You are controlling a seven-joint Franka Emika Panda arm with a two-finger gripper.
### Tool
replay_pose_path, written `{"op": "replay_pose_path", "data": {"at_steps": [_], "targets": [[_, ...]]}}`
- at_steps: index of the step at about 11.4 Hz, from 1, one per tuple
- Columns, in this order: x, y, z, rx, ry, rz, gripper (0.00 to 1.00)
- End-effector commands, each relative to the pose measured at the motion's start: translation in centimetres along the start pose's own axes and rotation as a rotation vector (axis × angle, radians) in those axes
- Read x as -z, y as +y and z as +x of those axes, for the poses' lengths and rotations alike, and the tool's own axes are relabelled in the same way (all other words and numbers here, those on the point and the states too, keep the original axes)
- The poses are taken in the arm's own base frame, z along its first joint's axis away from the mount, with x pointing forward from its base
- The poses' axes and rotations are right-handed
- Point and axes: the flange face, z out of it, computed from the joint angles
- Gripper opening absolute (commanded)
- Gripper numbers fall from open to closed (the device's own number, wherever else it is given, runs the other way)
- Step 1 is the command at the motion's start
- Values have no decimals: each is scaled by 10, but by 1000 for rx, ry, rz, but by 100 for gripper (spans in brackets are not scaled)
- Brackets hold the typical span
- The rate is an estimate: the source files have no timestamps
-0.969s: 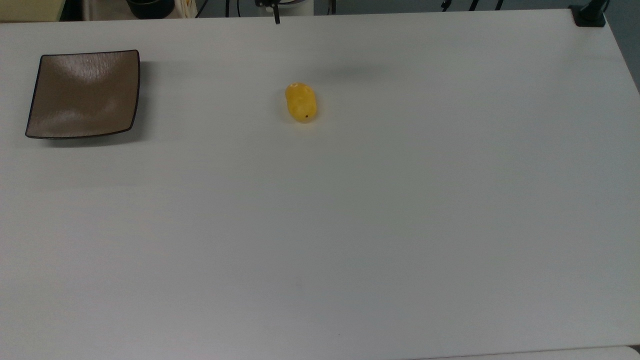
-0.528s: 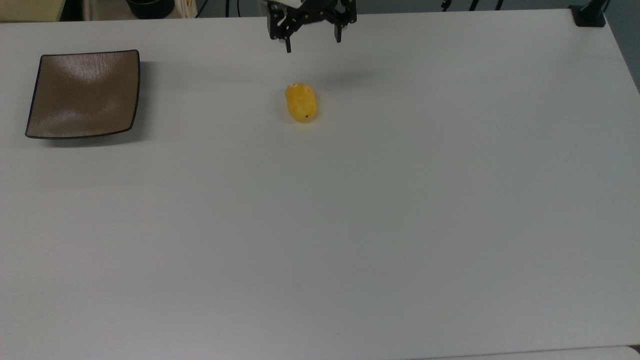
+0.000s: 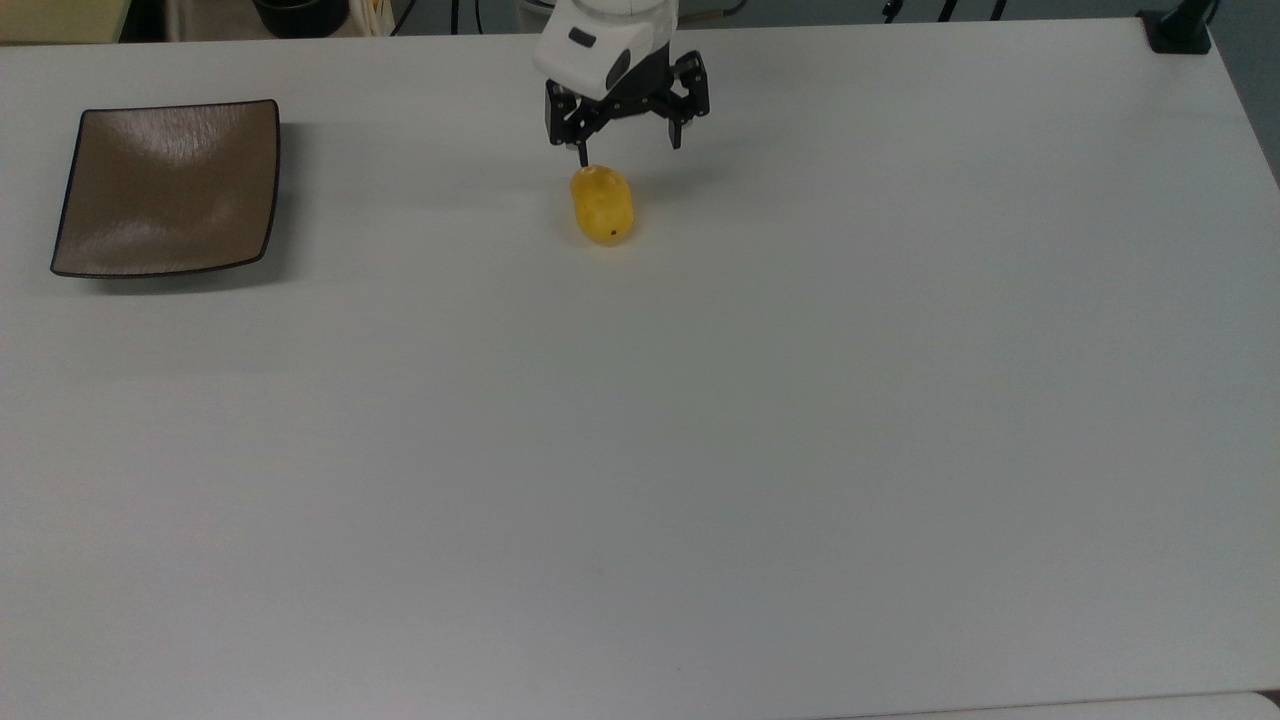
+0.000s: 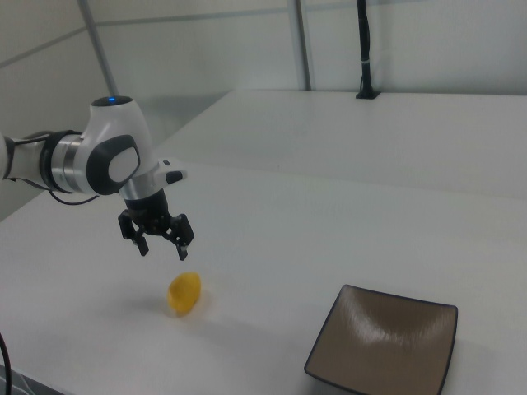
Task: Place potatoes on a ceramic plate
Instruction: 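Move the open gripper over the yellow potato and lower it, then close the gripper around the yellow potato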
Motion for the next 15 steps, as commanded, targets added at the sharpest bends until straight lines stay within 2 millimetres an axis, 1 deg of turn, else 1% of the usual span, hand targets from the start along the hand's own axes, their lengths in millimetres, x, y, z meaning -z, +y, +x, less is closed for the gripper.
{"op": "replay_pose_path", "data": {"at_steps": [1, 3, 4, 6, 7, 10, 11, 12, 13, 15], "targets": [[-36, -1, 0, 13, -9, -41, 100], [-54, 1, 3, 27, -18, -59, 100], [-57, 4, 3, 37, -24, -75, 100], [-71, 6, 6, 46, -26, -84, 100], [-81, 6, 5, 50, -34, -85, 100], [-93, 7, -3, 77, -58, -110, 99], [-96, 7, -4, 79, -63, -112, 89], [-100, 7, -4, 87, -71, -118, 64], [-100, 7, -5, 87, -74, -118, 49], [-100, 8, -5, 86, -79, -119, 12]]}}
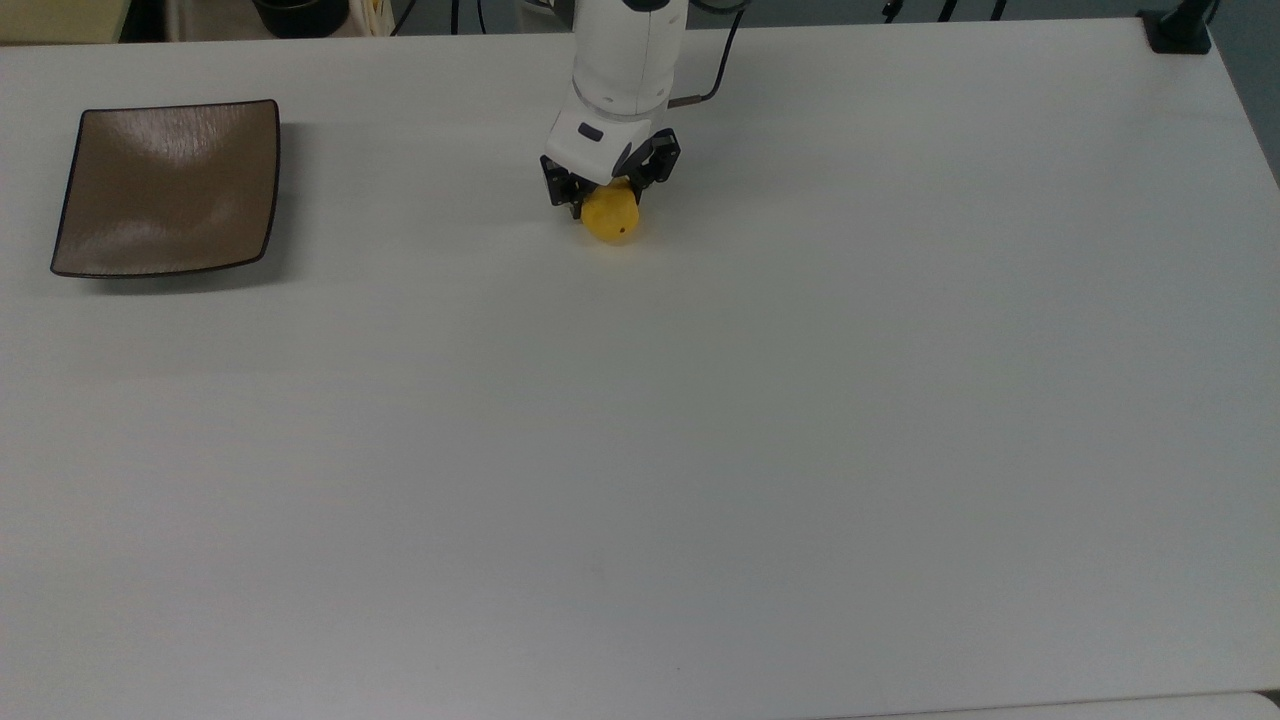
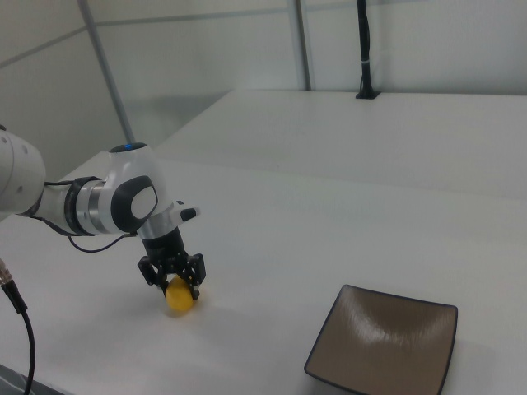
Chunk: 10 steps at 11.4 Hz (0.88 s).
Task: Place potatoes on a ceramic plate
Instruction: 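Close the gripper around the yellow potato, then lift the potato and carry it over the brown square plate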
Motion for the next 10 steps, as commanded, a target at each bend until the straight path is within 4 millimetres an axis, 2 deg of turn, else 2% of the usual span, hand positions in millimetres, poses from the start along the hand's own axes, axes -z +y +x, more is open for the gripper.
{"op": "replay_pose_path", "data": {"at_steps": [1, 3, 6, 10], "targets": [[4, 4, -3, -15, 17, -17, 0], [22, 16, -6, -33, 21, -19, 0], [80, 43, -6, -71, 30, -21, 0], [151, 115, -15, -63, -3, 44, 0]]}}
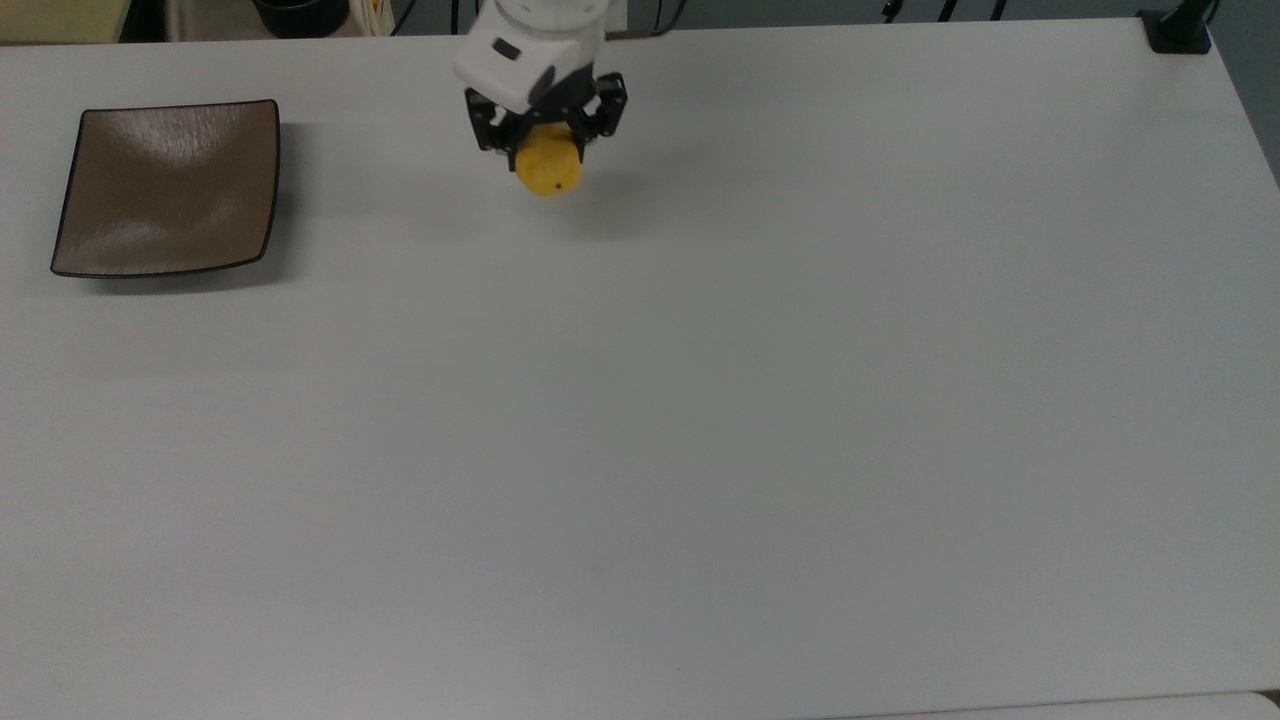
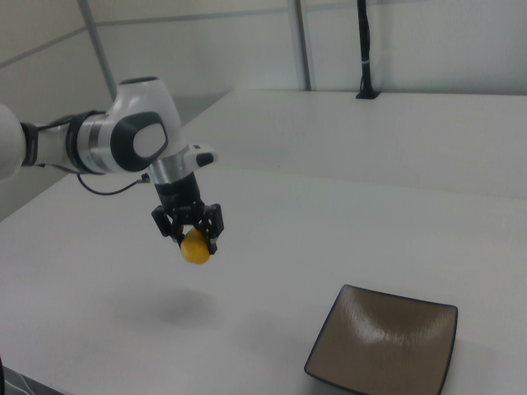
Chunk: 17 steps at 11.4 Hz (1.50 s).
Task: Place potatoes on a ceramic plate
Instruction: 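Lift the potato and carry it over the brown square plate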
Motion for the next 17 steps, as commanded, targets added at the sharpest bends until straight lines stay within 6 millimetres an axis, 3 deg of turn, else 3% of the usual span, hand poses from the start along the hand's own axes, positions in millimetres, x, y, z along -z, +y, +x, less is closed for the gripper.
{"op": "replay_pose_path", "data": {"at_steps": [1, 3, 5, 9, 12, 17], "targets": [[47, 65, -6, 5, -8, 52, 0], [61, 109, -15, -4, 26, 46, 0], [61, 155, -33, -5, 39, 39, 0], [45, 228, -67, 1, 37, 23, 0], [-2, 278, -77, 14, 32, -4, 0], [-78, 330, -78, 44, 61, -85, 0]]}}
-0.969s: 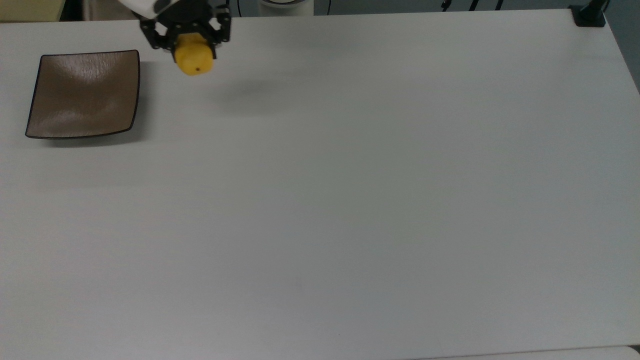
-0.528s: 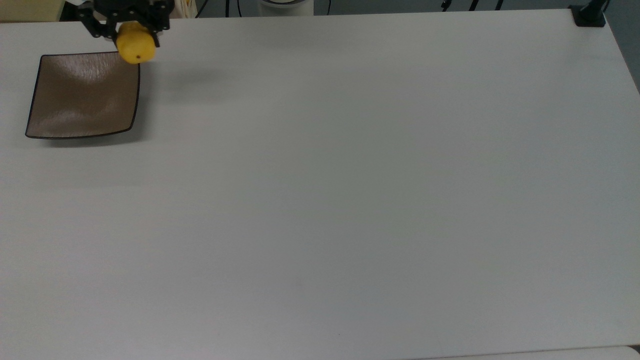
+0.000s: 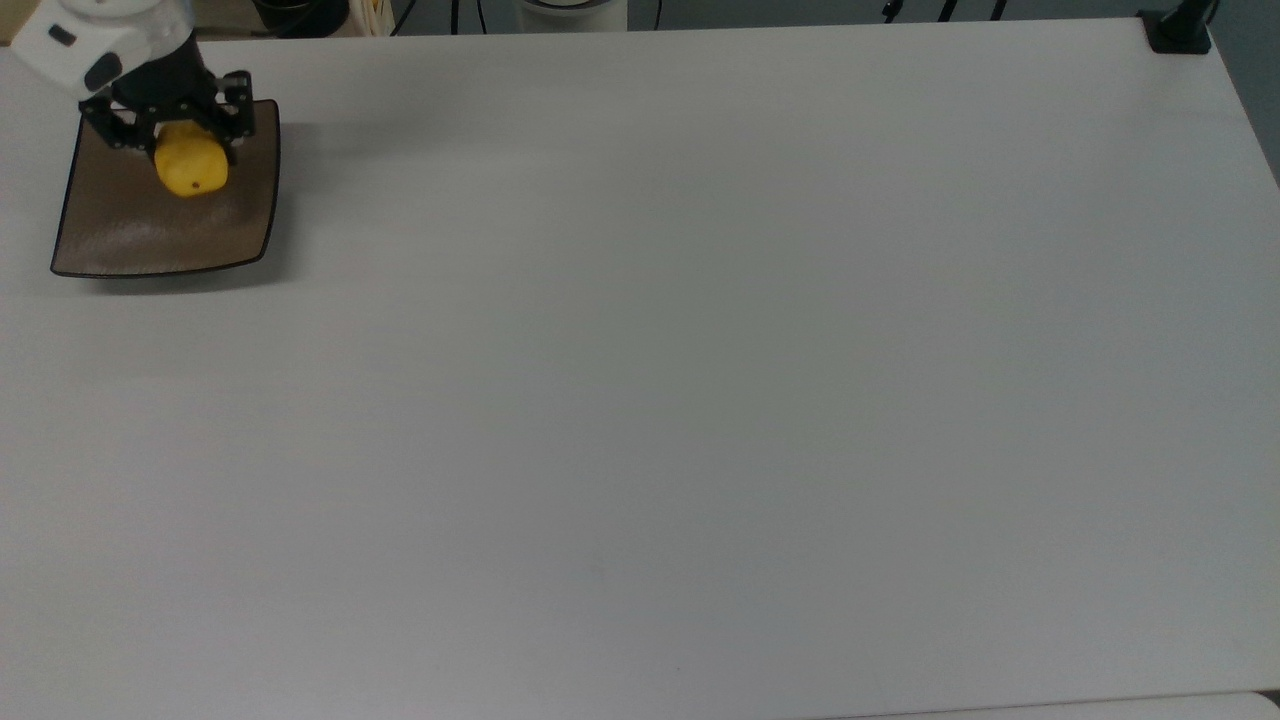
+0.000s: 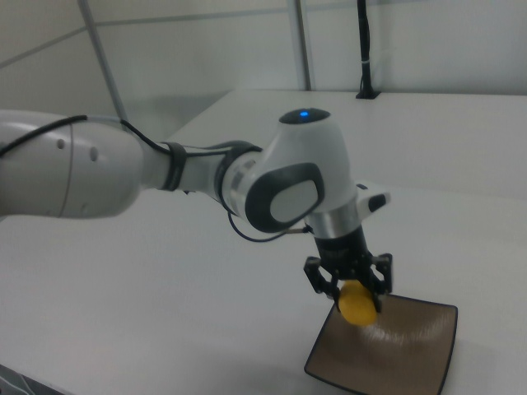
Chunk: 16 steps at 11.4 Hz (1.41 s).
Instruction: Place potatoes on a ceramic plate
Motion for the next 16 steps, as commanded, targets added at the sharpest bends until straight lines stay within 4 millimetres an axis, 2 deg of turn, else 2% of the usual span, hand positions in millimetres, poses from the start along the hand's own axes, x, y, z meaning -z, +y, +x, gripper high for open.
{"op": "replay_pose_path", "data": {"at_steps": [1, 3, 4, 5, 7, 10, 11, 14, 16], "targets": [[-41, 21, -4, 29, 4, -28, 0], [-64, 26, -3, 24, -2, -37, 6], [-69, 26, -5, 22, -8, -33, 13], [-71, 26, -5, 23, -11, -31, 27], [-72, 26, -6, 27, -15, -30, 100], [-62, 27, -7, 14, -9, -32, 100], [-42, 28, -7, 2, 17, -45, 100], [59, 13, -15, -36, 51, -13, 100], [123, -5, -21, -80, 74, 15, 100]]}}
